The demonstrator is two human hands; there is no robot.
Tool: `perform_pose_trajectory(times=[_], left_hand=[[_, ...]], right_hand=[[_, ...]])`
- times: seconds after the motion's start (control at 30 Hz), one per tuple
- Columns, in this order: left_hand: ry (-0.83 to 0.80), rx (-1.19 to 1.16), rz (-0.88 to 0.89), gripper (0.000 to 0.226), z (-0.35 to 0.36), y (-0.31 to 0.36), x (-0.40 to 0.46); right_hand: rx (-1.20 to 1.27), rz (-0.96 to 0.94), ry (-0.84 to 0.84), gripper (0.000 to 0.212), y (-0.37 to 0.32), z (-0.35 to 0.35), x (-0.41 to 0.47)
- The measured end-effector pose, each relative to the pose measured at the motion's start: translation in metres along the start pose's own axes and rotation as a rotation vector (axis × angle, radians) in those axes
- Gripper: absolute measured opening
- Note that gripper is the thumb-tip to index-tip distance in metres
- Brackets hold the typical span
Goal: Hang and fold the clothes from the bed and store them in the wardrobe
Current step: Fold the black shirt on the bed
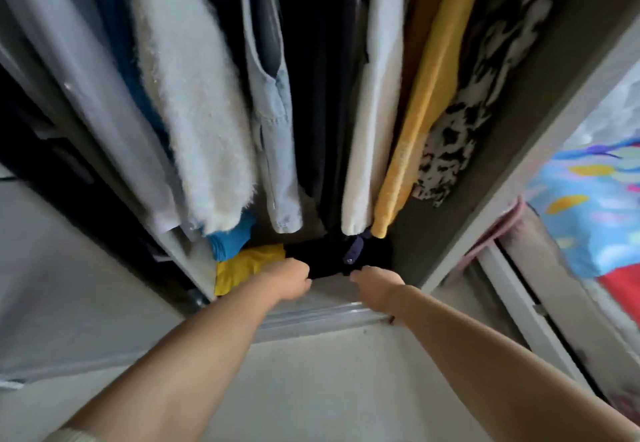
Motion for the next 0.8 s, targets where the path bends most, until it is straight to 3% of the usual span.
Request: perform_pose_trajectory(times=[0.13,0.33,0.57,0.8], left_hand=[[-0.1,0.077,0.15,0.037,0.002,0.126,0.032],[-0.338,0.279,0.368,0.044,0.073,0.373,0.059],[-0.346,0.416,0.646,0.038,0.157,0.632,0.065],[-0.444,0.55,0.689,0.037,0.204,0.736,0.101]], right_hand=[[0.167,0.176,-0.003,0.036,0.114,0.035,-0.066],[0.369,0.489,-0.08,0.037,0.3,0.159,-0.213],[0.568,0.803,-0.165,0.031,0.459,0.306,-0.387],[0.752,0.919,-0.183,0.035,0.52,0.382,-0.454]])
Point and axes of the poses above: each hand's wrist, its own x-axis towards the middle knuckle, its own z-axis out of the palm, y = z × x, the point moved 10 cm from there along x, towards the middle knuckle, and after that the axes turned 14 degrees about -x, right-handed, at the moved point
